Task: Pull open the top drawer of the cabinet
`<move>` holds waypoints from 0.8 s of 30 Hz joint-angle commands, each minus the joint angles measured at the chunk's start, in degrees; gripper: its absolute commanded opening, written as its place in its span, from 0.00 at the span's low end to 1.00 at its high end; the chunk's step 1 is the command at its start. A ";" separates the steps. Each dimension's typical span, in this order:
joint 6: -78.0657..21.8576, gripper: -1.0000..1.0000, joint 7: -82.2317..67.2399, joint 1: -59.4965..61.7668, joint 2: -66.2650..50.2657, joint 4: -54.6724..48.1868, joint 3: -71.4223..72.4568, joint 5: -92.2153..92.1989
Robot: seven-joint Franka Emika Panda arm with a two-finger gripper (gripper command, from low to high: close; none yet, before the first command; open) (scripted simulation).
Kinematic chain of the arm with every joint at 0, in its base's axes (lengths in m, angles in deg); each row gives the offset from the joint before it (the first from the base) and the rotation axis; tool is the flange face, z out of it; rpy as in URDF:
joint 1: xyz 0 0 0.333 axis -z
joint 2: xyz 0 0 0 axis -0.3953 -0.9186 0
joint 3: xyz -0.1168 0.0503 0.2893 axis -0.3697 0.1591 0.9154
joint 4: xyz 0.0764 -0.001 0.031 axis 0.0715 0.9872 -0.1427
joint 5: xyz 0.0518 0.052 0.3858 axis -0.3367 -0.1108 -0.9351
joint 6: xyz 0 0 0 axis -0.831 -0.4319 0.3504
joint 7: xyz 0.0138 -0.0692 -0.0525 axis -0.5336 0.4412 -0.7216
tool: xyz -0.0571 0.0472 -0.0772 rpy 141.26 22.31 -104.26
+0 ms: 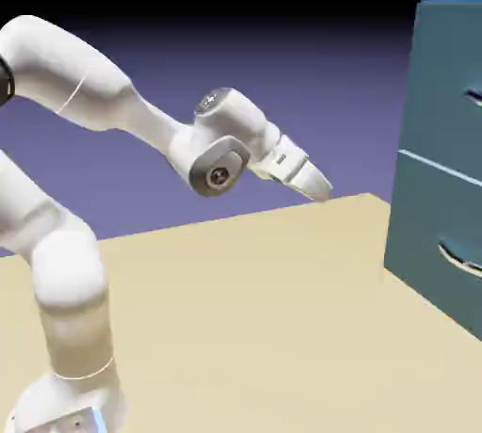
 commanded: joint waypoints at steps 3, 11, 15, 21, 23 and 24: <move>-1.97 0.50 1.42 -2.57 -5.77 -3.09 -5.28 -7.48; -7.24 0.50 5.20 -9.44 -21.14 -11.32 -19.35 -27.41; -9.87 0.50 7.10 -12.87 -28.82 -15.44 -26.39 -37.38; -13.82 0.50 9.93 -18.01 -40.35 -21.61 -36.94 -52.33; -15.14 0.50 10.88 -19.73 -44.19 -23.67 -40.46 -57.31; -15.79 0.50 11.35 -20.59 -46.11 -24.70 -42.22 -59.81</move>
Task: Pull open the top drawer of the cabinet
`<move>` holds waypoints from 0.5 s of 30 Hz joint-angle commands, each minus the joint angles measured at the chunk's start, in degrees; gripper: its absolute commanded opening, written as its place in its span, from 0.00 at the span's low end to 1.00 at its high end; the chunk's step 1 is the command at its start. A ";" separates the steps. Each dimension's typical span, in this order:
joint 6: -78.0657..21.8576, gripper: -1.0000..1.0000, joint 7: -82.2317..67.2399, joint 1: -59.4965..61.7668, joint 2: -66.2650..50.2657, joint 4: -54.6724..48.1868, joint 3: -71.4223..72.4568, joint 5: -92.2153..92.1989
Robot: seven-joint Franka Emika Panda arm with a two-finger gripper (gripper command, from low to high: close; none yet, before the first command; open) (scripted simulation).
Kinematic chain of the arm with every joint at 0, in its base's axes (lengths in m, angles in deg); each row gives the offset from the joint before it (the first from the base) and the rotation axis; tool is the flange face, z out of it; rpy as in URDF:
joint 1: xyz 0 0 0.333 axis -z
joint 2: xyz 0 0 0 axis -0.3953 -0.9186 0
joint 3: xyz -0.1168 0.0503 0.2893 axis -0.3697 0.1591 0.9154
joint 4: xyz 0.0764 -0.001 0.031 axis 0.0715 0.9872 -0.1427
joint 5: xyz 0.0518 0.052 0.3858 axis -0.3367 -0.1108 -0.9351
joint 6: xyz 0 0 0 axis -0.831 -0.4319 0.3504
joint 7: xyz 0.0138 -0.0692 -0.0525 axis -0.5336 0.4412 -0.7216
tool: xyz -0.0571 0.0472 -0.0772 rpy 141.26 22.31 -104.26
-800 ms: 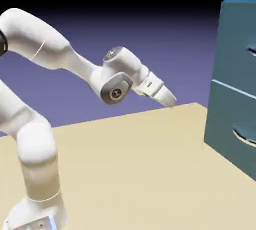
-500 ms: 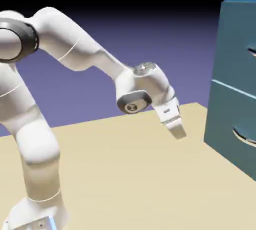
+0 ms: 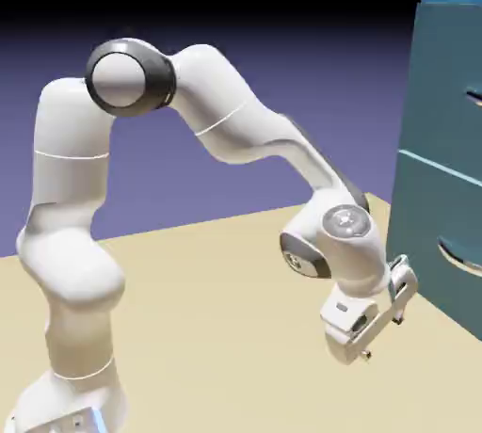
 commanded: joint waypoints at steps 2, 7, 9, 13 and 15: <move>-1.32 0.50 0.95 -1.72 -3.85 -2.06 -3.52 -4.99; -4.61 0.50 3.31 -6.01 -13.45 -7.20 -12.32 -17.45; -5.92 0.50 4.26 -7.72 -17.29 -9.26 -15.83 -22.43; -8.56 0.50 6.15 -11.15 -24.98 -13.38 -22.87 -32.40; -9.87 0.50 7.10 -12.87 -28.82 -15.44 -26.39 -37.38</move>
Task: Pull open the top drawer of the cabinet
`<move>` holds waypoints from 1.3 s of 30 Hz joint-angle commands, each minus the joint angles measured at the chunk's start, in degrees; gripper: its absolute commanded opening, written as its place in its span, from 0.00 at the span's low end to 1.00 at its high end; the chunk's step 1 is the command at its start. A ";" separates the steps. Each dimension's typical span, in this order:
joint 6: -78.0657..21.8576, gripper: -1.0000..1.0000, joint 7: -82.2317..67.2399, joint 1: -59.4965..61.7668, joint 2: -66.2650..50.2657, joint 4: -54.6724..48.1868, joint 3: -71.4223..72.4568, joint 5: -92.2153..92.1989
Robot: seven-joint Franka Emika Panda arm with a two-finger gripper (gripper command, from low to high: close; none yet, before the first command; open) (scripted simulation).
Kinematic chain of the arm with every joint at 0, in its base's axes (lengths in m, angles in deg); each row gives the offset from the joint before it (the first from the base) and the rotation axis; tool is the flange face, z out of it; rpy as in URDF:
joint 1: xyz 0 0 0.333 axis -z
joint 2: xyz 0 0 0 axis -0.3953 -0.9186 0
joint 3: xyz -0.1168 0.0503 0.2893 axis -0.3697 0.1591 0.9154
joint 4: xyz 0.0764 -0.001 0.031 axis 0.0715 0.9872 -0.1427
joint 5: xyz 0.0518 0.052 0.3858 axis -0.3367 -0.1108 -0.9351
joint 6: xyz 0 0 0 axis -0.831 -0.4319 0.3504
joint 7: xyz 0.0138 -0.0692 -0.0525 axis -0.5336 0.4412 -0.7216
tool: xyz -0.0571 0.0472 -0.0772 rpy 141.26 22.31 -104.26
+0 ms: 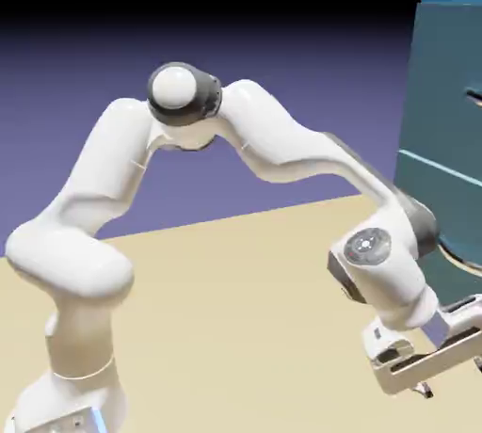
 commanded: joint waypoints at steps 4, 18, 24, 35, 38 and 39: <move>-2.63 0.50 1.89 -3.43 -7.69 -4.12 -7.04 -9.97; -11.85 0.50 8.52 -15.44 -34.59 -18.52 -31.67 -44.86; -14.66 0.50 10.54 -19.11 -42.81 -22.93 -39.20 -55.53; -10.48 0.00 12.72 -13.08 -42.37 -33.20 -38.54 -55.59; -13.05 0.00 11.44 -16.69 -42.72 -26.98 -38.96 -55.64; -13.90 0.00 11.03 -17.90 -42.83 -24.90 -39.12 -55.62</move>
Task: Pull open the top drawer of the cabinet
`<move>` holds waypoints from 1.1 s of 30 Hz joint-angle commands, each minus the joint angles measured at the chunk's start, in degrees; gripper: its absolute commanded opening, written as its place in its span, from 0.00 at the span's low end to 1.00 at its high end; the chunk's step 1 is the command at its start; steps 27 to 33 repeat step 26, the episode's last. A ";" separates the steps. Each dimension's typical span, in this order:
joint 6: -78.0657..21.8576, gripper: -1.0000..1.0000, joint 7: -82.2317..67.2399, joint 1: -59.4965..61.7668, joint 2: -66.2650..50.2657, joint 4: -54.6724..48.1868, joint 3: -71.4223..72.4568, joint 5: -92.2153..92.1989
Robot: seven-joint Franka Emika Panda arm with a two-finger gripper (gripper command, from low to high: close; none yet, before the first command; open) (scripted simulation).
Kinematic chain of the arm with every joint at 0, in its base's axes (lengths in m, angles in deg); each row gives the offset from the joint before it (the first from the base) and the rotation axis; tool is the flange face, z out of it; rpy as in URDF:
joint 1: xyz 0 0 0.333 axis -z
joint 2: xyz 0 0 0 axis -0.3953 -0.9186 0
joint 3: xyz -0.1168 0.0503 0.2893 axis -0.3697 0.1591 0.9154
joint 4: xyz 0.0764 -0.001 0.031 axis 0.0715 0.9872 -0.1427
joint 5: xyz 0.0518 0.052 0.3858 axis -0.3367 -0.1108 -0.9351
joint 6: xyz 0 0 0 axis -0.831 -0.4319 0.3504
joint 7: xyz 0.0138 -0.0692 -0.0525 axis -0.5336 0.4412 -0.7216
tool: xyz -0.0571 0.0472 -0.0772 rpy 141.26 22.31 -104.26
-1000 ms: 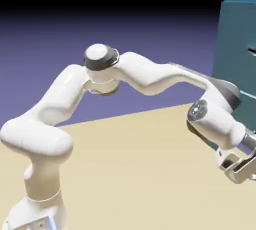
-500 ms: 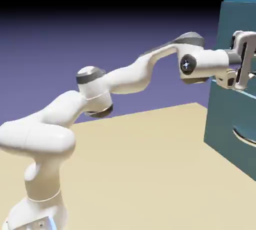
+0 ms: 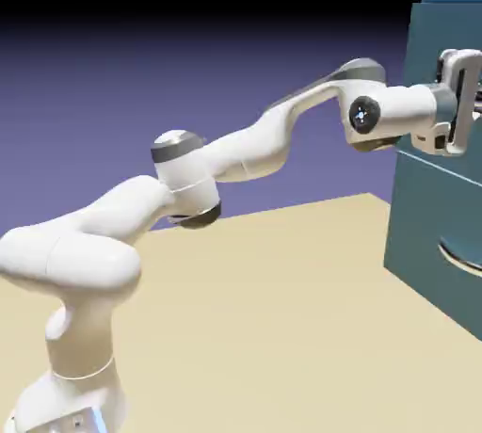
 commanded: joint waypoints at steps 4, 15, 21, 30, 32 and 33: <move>-3.43 0.00 -1.40 -4.89 -0.49 8.31 -0.77 0.49; -12.51 0.00 -4.72 -18.77 -2.19 31.14 -4.49 3.35; -17.18 0.00 -5.96 -26.70 -3.82 43.60 -8.05 6.68; -19.15 1.00 -6.32 -30.40 -4.94 49.21 -10.32 8.97; -19.15 1.00 -6.32 -30.40 -4.94 49.21 -10.32 8.97; -19.15 1.00 -6.32 -30.40 -4.94 49.21 -10.32 8.97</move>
